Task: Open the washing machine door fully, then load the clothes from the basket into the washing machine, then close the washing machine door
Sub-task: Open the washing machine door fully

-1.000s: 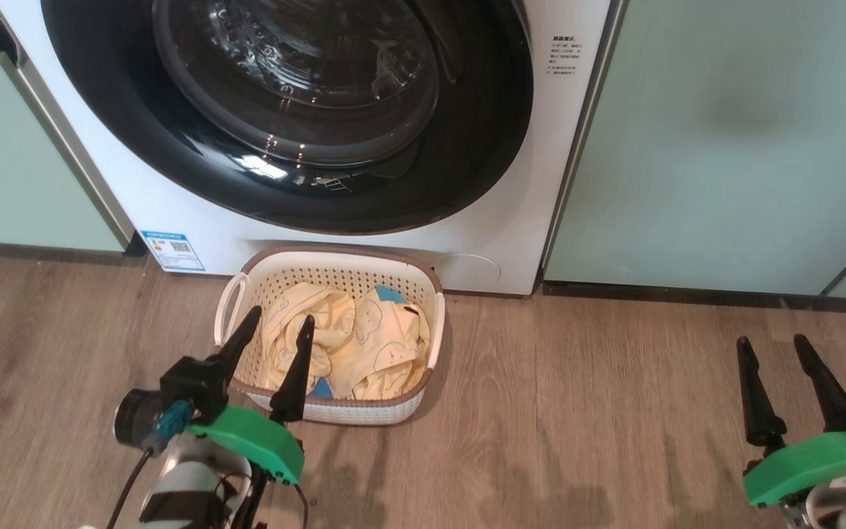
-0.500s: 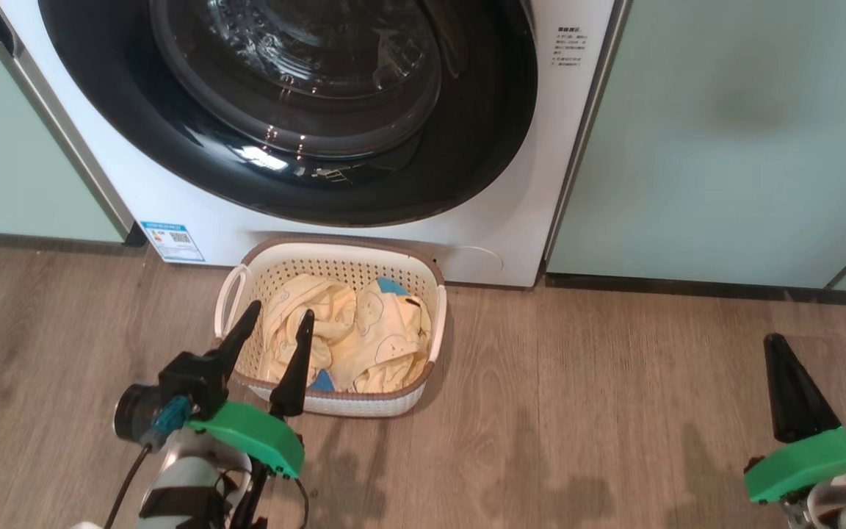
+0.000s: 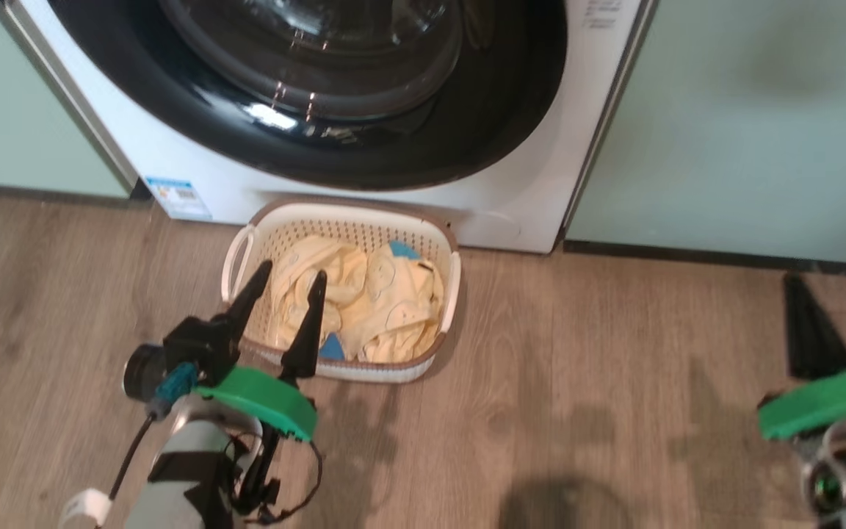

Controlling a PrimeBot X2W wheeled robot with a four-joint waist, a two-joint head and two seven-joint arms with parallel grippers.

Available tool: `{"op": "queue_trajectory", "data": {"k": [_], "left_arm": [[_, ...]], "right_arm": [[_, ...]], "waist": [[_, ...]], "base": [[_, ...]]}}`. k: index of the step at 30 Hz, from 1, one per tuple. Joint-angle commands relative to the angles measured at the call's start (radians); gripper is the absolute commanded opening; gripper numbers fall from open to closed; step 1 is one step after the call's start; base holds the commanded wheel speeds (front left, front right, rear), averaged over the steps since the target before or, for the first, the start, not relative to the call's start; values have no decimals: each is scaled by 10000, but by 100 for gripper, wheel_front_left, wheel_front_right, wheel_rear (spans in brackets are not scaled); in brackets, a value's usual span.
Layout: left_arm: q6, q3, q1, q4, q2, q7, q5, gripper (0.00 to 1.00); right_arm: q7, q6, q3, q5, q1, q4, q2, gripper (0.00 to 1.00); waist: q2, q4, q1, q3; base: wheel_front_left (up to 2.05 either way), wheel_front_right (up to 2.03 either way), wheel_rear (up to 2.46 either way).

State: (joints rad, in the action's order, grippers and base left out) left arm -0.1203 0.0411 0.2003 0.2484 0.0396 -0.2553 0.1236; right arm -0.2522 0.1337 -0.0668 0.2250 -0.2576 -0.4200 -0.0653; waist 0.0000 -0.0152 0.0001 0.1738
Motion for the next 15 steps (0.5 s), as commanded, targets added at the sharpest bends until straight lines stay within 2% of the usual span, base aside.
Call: {"op": "queue_trajectory", "data": {"k": [1,3,8,15], "left_arm": [[29,-259,486,-345,107,-65,23,100],[27,-173,645,-390,107,-65,23,100],[83,80,1072,-499,107,-65,117,100],[210,372,1558,-607,107,-65,252,100]], "right_arm": [[-95,-30,221,233,-499,247,-132,0],[-95,-30,305,883,-895,58,-228,0],[330,-30,556,3837,-2023,-351,-382,0],[2286,-30,451,8502,-3657,-628,-459,0]], "waist": [[0,134,-1,213],[0,242,-1,453],[0,544,-1,1066],[0,861,-1,1741]], "base": [[0,0,0],[0,0,0],[0,0,0],[0,0,0]]}}
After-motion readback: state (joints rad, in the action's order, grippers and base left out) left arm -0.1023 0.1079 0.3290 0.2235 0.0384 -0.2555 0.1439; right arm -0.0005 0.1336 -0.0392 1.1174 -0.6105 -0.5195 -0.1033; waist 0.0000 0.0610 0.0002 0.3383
